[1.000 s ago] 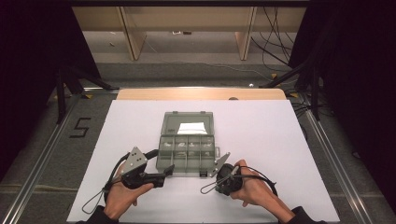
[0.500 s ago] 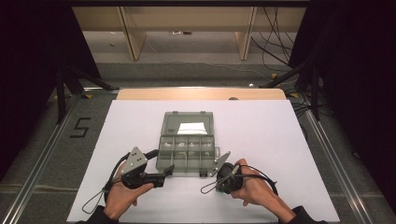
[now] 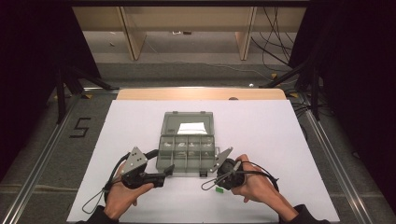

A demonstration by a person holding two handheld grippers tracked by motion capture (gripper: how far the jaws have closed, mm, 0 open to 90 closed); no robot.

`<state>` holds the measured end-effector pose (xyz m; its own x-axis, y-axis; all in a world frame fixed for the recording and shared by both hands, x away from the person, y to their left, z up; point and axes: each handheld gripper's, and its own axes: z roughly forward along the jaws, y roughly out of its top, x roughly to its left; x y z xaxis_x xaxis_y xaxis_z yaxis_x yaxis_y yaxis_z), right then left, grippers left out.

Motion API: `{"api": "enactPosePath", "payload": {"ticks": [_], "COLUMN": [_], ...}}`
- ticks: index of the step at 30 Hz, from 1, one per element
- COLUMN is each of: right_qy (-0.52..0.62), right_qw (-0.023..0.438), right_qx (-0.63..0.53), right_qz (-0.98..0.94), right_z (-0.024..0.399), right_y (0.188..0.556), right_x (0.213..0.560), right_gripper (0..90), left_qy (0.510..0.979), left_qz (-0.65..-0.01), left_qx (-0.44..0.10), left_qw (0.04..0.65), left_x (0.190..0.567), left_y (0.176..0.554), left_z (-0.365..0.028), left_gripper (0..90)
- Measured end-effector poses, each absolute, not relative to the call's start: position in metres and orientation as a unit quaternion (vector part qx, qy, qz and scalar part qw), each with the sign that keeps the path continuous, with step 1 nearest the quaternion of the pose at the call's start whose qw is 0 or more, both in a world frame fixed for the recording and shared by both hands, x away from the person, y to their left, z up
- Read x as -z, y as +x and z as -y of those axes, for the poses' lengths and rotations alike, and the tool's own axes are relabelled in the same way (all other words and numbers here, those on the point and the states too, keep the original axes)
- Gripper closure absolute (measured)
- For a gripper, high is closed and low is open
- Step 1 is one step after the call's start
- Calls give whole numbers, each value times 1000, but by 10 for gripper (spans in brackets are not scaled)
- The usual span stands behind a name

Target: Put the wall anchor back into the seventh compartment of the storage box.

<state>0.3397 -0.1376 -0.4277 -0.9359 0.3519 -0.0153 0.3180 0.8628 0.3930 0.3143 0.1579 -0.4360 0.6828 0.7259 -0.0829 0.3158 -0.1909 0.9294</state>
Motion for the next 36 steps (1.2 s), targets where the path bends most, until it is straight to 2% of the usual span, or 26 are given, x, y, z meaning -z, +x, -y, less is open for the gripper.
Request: {"api": "enactPosePath", "payload": {"ticks": [17, 36], "right_qy": [157, 144], "right_qw": [64, 80], "right_qx": [-217, -231], "right_qz": [-961, -959], "right_z": [121, 95], "right_y": [349, 367], "right_x": [403, 391], "right_gripper": [850, 850], "left_qy": [750, 749], "left_qz": [-347, -347], "left_qx": [-195, -194], "left_qw": [529, 530], "left_x": [436, 436], "left_y": [315, 315], "left_z": [-158, -157], "left_gripper": [203, 203]}}
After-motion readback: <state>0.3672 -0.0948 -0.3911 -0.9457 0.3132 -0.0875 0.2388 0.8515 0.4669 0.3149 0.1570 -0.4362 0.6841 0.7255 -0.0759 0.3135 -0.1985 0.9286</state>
